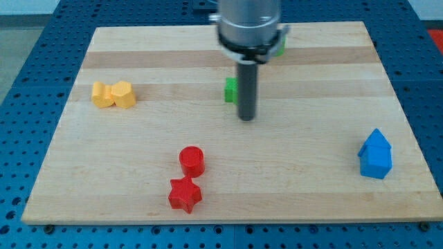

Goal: Move the green circle closer to the top of the green star

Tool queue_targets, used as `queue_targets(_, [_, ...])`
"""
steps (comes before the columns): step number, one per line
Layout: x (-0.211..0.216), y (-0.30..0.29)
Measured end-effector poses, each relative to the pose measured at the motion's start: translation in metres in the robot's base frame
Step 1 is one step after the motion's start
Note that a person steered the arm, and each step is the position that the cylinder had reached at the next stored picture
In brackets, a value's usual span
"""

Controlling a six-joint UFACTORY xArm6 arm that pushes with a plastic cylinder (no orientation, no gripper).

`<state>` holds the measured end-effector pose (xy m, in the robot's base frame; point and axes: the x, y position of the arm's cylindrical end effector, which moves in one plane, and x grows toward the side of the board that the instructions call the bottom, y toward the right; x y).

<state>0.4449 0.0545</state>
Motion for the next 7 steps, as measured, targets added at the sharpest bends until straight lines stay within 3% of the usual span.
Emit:
queue_targets(2, [-0.135,0.088])
queue_targets(3, [-0.188,0.080])
queue_targets(4, [-0.180,0.051])
queue_targets(5, [-0.140,0.007])
queue_targets(7, [-0.149,0.004])
